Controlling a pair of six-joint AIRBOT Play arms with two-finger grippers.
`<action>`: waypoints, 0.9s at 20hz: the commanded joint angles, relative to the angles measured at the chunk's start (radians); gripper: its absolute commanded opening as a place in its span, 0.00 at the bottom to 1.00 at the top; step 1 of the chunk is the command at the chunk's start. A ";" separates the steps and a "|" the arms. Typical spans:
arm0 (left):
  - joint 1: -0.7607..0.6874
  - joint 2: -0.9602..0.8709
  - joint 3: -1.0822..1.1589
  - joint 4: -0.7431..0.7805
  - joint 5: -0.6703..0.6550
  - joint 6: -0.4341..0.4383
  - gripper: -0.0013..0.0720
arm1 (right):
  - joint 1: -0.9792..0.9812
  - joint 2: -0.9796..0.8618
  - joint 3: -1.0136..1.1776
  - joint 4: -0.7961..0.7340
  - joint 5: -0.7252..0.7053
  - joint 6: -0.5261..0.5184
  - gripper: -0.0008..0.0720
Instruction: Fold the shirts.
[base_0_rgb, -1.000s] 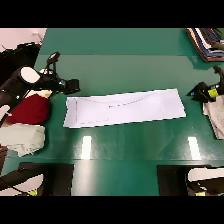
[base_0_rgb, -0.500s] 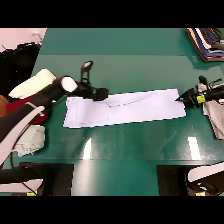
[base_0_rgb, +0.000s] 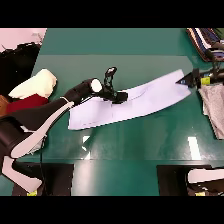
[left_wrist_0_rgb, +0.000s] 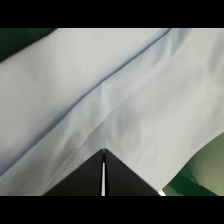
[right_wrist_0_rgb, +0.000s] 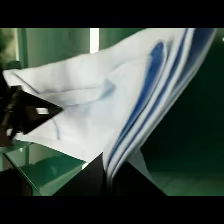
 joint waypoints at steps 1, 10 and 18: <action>-0.007 -0.060 0.039 -0.054 -0.003 0.004 0.06 | 0.074 0.132 0.011 0.132 -0.005 0.015 0.03; -0.022 -0.067 0.040 -0.091 -0.008 0.062 0.06 | 0.337 0.237 0.013 0.278 -0.156 0.021 0.03; 0.098 0.024 0.047 0.011 -0.126 0.057 0.06 | 0.505 0.237 0.013 0.267 -0.215 0.002 0.03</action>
